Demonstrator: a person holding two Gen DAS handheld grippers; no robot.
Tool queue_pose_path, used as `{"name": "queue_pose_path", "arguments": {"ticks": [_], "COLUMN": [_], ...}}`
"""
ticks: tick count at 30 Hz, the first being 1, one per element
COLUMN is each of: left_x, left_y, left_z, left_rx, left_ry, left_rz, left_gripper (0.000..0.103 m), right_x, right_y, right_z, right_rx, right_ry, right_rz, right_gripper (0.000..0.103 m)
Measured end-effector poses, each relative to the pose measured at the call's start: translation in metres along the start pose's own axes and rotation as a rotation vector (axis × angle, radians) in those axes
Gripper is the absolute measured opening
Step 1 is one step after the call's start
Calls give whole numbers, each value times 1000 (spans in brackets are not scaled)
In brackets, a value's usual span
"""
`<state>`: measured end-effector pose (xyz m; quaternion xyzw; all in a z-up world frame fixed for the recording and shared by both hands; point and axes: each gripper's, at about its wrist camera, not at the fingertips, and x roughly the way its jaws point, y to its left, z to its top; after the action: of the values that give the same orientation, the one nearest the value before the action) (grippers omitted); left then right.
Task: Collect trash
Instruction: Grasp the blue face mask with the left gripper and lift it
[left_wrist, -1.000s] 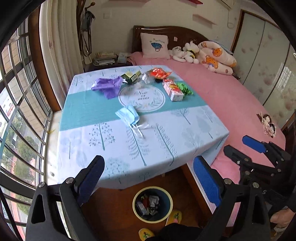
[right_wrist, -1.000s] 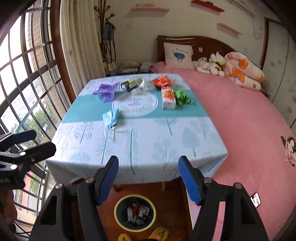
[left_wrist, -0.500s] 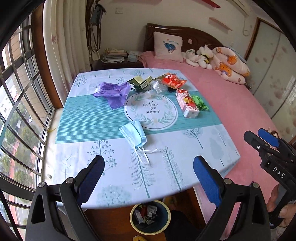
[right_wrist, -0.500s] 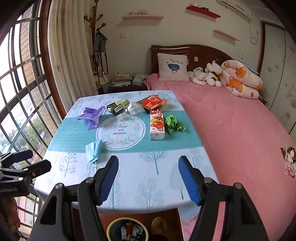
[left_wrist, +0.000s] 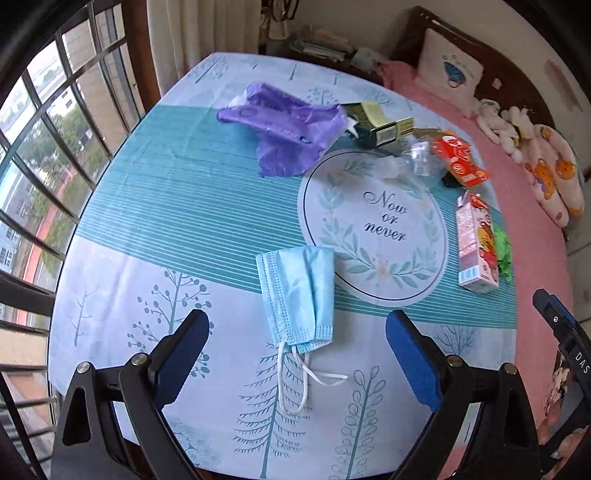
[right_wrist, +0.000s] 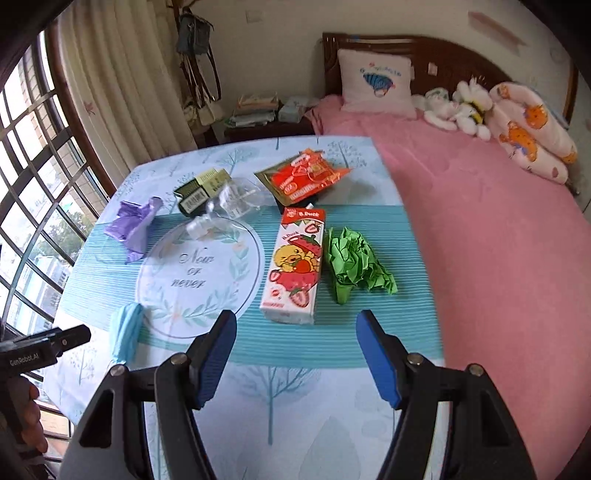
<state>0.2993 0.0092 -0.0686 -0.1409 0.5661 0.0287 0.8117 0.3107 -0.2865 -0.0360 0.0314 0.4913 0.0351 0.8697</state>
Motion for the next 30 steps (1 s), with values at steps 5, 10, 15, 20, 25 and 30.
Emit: {"name": "queue_pose_path", "arguments": {"ticks": [5,10,15,20,25,30], "left_x": [39,61,82,90,93,92], "left_y": [3,1,-4,-15,-27,-30], "left_z": [5,6,7,10,17,23], "left_rx": [-85,-119,-129,-112,-85,-96], "left_ry": [63,92,123,114,113,113], "left_rz": [36,69,87,136,188,187], "left_gripper": [94,92,81,78,55,16], "right_x": [46,73,90,102,107,109], "right_y": [-11,-9,-1,3,5,6], "right_z": [15,27,33,33,34,31], "right_rx": [13,4,-38,-83,-107,-107], "right_ry": [86,131,164,186,198,215], "right_rz": [47,91,96,92,105,140], "right_gripper": [68,68,69,69,69,65]}}
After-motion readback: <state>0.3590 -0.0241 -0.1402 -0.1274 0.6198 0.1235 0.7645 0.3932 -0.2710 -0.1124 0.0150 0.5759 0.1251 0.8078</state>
